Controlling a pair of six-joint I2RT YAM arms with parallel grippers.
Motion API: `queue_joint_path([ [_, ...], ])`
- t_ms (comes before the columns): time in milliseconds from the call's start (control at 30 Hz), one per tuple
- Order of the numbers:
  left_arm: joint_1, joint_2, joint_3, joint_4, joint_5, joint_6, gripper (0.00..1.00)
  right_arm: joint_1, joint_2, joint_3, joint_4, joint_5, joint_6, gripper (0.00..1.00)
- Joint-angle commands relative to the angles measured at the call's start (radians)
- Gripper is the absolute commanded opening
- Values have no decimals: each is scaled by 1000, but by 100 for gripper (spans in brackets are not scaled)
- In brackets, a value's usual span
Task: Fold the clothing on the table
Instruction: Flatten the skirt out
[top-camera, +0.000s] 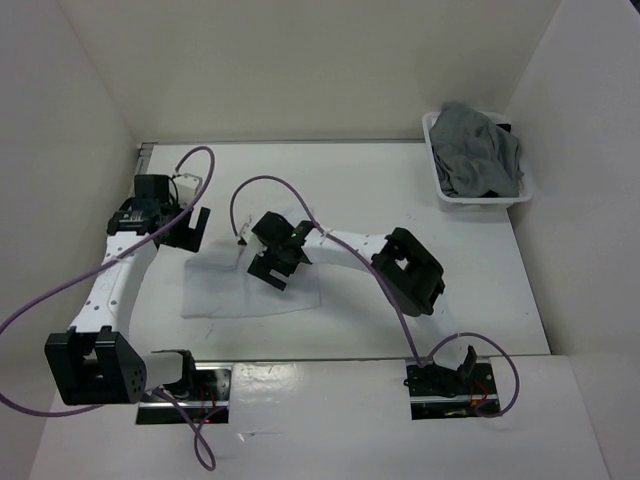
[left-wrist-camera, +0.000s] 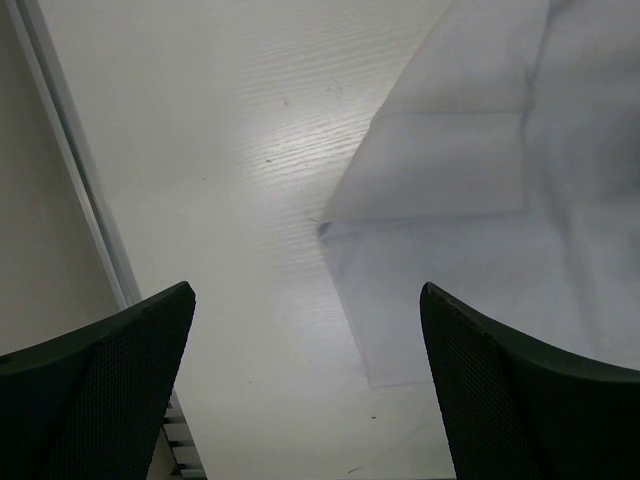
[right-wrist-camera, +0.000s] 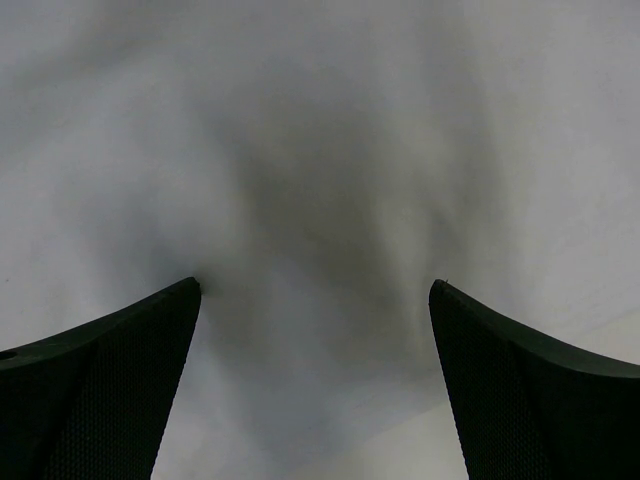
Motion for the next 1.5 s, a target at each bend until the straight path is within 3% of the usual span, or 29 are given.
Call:
queue_joint_path([
  [0,-37,-11,-53,39,-42,13,99,-4,5,15,33,31,-5,99],
  [700,-252,11,-162,94,-30,65,99,-123,-105,-236,15,65,-15,99],
  [1033,-439,103,-217,195,-43,8,99,-178,-148,-264,6,74,14,99],
  [1267,-493,135,-237,232,-73,27,99,-295,-158,-246,-13,-1,32,99],
  [1467,-525,156,-257,289,-112,47,99,-295,-180,-236,-36,-47,32,99],
])
